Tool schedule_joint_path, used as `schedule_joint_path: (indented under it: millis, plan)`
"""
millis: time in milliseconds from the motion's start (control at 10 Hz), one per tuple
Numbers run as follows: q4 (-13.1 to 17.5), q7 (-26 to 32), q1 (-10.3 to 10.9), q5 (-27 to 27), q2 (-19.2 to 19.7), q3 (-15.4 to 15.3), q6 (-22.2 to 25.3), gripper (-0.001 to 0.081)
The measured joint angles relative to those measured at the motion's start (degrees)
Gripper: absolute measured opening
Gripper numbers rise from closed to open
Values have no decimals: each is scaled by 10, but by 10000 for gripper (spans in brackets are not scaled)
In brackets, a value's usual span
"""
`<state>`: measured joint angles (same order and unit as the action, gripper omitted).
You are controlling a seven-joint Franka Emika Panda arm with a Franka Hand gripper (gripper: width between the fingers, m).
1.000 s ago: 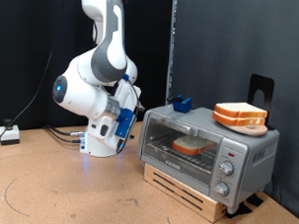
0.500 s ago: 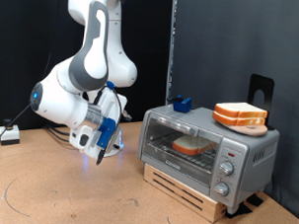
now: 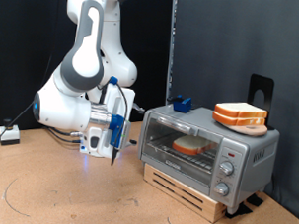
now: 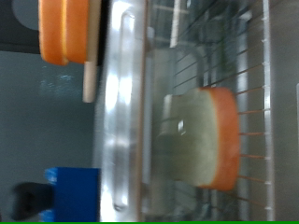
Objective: Make a piece of toast with the oven
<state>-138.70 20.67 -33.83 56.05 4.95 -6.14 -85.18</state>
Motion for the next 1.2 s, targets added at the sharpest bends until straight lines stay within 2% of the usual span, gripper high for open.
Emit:
schedule_joint_path:
  millis: [100,300,400,500,700,800,900,1000,1100,1200]
  plan:
    - [25,-27,5,-8,20,-9,4,809]
    - [51,-40,19,-7,40,-21,-41,809]
    - [50,-40,18,-7,40,-21,-37,809]
    - [58,-33,14,-2,45,-20,4,809]
    - [110,18,10,8,81,-24,56,809]
    - [138,36,12,6,104,-32,64,809]
    - [164,39,17,-3,123,-39,64,809]
    - [183,35,26,-5,138,-44,44,809]
    - [194,33,35,-7,147,-44,30,809]
    - [194,33,34,-6,147,-44,33,809]
